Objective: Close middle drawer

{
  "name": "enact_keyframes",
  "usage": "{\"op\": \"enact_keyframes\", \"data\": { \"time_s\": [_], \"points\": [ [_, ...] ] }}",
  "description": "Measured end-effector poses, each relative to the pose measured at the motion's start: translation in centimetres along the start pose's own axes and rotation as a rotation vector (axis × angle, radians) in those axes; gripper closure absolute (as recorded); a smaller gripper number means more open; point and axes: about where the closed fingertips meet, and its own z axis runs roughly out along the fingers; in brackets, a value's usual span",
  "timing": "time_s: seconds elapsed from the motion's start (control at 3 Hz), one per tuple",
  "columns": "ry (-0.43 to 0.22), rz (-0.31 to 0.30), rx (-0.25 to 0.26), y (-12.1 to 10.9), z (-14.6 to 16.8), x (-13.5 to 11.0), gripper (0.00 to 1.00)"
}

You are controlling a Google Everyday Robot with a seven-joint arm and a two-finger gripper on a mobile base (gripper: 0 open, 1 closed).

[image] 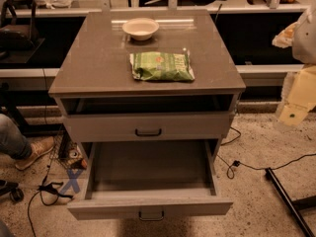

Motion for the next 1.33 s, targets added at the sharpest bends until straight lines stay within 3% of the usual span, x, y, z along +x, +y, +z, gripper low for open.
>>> {"op": "enact_keyframes", "data": {
  "time_s": [0.67, 1.0, 1.33],
  "points": [
    [-0.004, 0.022, -0.027, 0.4, 1.4, 0.6, 0.0],
    [-0.032, 0.131, -0.123, 1.9, 6.9, 3.7, 0.0],
    [-0.069, 0.323, -0.259, 5.6, 16.0, 8.1, 0.0]
  ]
}}
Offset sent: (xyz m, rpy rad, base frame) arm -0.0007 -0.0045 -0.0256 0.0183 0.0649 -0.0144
